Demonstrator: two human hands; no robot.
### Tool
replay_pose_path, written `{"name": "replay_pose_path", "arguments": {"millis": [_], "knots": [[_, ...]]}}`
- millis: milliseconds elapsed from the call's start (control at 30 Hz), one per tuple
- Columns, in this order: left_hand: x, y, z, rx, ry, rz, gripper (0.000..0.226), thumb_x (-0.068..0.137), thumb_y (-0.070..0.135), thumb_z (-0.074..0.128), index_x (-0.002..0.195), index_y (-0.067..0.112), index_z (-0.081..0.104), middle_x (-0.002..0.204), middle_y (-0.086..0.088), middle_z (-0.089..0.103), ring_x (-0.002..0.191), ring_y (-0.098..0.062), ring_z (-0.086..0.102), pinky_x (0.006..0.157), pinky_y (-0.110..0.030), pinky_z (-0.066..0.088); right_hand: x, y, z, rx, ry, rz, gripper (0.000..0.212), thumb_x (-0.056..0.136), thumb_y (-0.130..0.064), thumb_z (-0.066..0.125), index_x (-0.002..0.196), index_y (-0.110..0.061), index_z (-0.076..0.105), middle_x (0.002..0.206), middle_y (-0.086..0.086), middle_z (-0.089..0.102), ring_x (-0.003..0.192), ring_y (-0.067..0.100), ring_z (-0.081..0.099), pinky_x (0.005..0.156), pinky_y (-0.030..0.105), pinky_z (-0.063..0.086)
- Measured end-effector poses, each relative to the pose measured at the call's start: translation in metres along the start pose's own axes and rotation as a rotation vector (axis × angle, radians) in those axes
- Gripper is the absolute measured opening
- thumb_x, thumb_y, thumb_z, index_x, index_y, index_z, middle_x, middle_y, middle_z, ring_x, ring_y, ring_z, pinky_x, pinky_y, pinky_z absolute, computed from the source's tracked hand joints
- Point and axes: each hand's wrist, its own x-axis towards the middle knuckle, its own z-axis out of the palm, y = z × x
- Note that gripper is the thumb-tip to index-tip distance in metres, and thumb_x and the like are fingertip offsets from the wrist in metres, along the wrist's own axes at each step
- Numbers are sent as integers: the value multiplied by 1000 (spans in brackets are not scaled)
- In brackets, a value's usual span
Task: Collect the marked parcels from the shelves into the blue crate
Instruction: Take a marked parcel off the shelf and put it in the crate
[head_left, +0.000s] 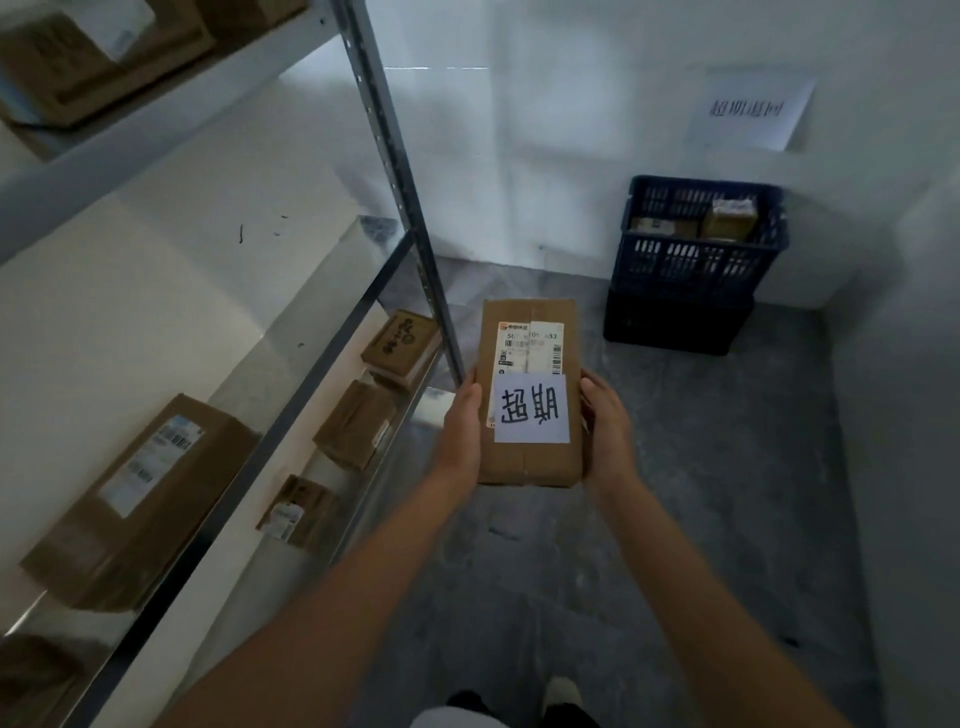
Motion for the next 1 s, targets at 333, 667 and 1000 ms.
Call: {"name": "replay_pose_path", "arguments": {"millis": [333, 667, 1000], "knots": [[90, 31, 48, 29, -152, 87, 34, 104, 19, 29, 126, 24, 54, 105, -2, 70, 89, -15, 70, 69, -27, 57, 68, -50, 1, 107, 106, -10, 31, 95, -31, 55, 118, -14, 67, 106, 10, 74, 94, 25, 71, 82, 44, 59], [181, 71, 119, 58, -363, 28, 38, 104, 24, 29, 129, 17, 56, 114, -14, 69, 97, -27, 69, 79, -39, 58, 153, -109, -11, 141, 221, -57, 32, 96, -33, 52, 119, -15, 67, 107, 12, 73, 104, 32, 68, 91, 50, 55], [286, 87, 223, 76, -413, -5, 40, 104, 24, 30, 134, 12, 53, 108, -8, 71, 82, -13, 73, 60, -22, 56, 284, -171, -58, 118, 236, -55, 30, 95, -32, 54, 119, -19, 67, 104, 10, 74, 99, 29, 71, 86, 47, 58]]}}
